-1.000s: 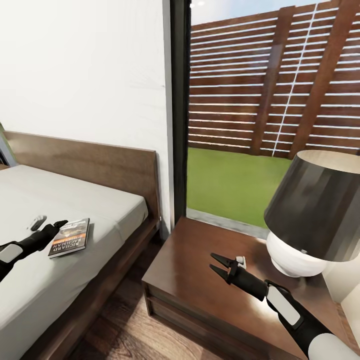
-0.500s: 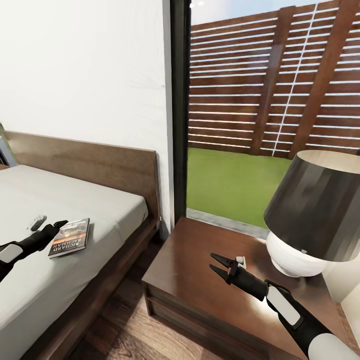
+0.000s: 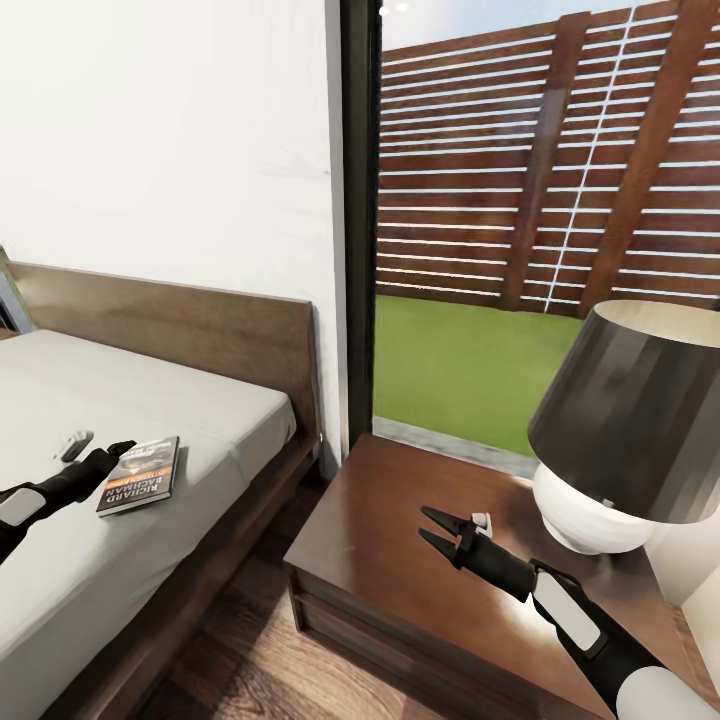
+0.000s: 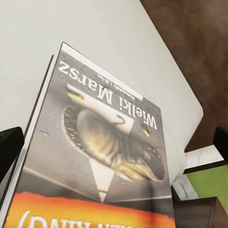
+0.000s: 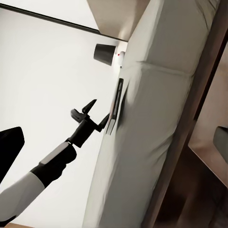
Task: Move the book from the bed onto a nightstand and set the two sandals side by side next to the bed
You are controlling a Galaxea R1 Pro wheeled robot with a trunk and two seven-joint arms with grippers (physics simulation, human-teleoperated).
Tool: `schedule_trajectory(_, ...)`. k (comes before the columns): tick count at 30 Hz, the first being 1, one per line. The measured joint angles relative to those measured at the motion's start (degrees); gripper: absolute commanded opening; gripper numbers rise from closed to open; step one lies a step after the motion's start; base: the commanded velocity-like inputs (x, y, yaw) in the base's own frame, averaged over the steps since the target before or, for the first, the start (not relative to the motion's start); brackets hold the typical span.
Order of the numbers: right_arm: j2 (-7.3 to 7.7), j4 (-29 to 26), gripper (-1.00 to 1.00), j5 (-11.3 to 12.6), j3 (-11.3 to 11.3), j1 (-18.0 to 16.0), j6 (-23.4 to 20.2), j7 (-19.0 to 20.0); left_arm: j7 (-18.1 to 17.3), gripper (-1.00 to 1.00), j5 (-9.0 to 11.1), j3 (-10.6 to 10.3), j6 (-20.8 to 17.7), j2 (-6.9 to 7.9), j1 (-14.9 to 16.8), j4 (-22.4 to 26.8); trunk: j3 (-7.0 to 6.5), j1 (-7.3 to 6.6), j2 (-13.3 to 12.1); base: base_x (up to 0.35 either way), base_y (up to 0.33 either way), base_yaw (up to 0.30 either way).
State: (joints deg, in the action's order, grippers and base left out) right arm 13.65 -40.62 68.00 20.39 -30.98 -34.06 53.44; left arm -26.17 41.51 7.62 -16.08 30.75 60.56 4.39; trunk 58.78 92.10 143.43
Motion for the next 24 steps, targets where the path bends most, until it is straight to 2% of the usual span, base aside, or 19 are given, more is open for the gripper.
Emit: schedule_trajectory(24, 0.0, 0.0, 1.0, 0.0, 0.1, 0.0, 0.0, -0.1, 0.0, 1.0, 0.0, 0.0, 0.0, 0.15, 0.0, -0.4, 0.0, 0.0, 0.0, -0.013, -0.031, 0.0)
